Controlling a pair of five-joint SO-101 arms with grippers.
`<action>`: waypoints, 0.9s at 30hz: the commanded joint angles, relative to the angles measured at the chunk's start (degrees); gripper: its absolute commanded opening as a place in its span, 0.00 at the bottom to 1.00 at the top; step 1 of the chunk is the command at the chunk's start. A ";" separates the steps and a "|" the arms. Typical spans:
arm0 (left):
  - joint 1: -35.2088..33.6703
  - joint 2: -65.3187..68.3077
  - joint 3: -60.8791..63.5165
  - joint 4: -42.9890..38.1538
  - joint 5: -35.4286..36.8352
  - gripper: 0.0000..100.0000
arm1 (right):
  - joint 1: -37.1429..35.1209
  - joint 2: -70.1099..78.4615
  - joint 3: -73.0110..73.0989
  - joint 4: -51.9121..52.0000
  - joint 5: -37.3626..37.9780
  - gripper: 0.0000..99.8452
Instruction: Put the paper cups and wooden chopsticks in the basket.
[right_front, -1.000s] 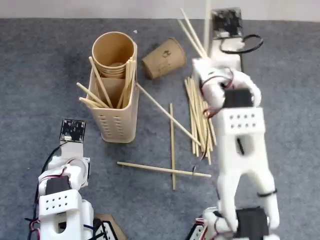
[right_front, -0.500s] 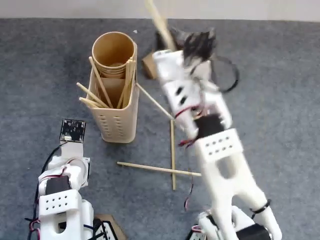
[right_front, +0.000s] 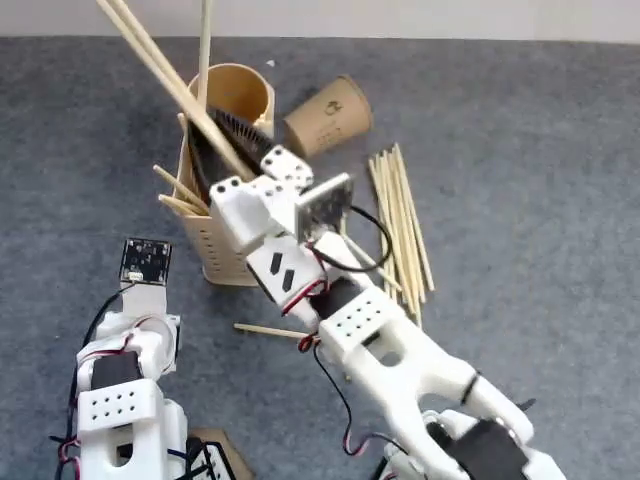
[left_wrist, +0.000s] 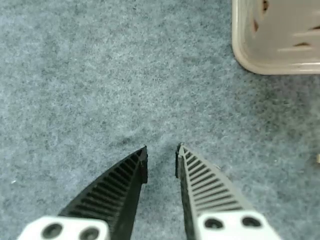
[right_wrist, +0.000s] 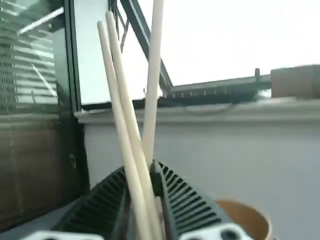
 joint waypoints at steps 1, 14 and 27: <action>0.48 -0.66 -0.40 -0.88 0.00 0.13 | 1.45 2.15 1.10 -1.63 -2.64 0.00; 0.48 -0.66 -0.40 -0.88 0.00 0.13 | 6.99 3.65 1.80 -6.46 -9.85 0.00; 0.48 -0.66 -0.40 -0.88 0.00 0.13 | 2.24 3.38 8.31 -6.29 -9.49 0.00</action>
